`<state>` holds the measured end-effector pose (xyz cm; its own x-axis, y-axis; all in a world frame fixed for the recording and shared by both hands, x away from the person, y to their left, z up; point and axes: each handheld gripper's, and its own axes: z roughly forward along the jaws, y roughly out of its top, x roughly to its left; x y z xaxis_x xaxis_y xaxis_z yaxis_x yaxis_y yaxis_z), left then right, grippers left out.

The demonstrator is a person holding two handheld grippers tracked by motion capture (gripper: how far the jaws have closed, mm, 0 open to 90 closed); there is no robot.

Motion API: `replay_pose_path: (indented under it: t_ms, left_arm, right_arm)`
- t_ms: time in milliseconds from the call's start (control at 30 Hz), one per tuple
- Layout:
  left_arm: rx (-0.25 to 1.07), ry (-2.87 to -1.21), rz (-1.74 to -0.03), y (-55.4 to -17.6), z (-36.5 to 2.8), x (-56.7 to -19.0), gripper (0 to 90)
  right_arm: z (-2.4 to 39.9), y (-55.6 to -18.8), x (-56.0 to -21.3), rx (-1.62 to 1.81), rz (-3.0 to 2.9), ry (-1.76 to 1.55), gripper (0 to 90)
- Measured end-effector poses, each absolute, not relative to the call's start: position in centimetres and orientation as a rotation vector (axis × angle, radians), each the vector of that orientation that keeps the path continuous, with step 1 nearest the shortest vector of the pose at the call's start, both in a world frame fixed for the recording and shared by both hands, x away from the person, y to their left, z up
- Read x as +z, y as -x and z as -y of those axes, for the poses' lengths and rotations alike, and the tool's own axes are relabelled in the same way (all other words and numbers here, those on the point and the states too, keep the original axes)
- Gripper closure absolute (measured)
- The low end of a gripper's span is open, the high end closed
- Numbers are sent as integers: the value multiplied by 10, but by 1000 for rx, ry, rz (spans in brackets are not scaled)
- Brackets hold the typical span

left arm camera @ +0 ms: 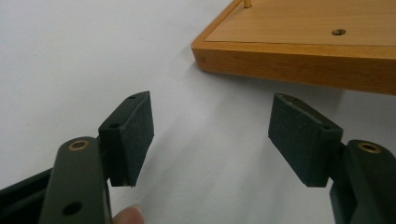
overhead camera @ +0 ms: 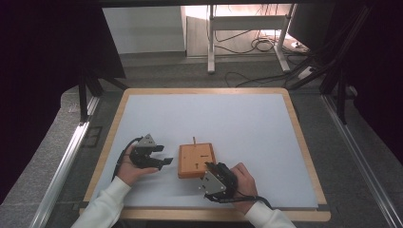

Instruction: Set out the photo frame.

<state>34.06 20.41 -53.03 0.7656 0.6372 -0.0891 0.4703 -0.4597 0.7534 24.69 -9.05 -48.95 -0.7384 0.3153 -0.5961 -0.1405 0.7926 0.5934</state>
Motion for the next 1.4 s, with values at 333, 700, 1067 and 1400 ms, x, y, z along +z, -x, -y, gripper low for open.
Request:
replay_pose_path:
  t_ms: [333, 700, 1067, 1400]
  left_arm:
    - [257, -2140, -825, -341, -204, -531, 305]
    - [253, -2141, -825, -342, -204, -532, 302]
    - [253, -2135, -825, -342, -205, -532, 302]
    - [250, -2137, -824, -342, -205, -532, 301]
  right_arm:
    - [91, -264, -469, 850, -2299, -139, 551]
    - [83, -286, -447, 853, -2367, -124, 600]
    - [75, -295, -439, 832, -2377, -78, 647]
    - [77, -292, -416, 878, -2439, -74, 695]
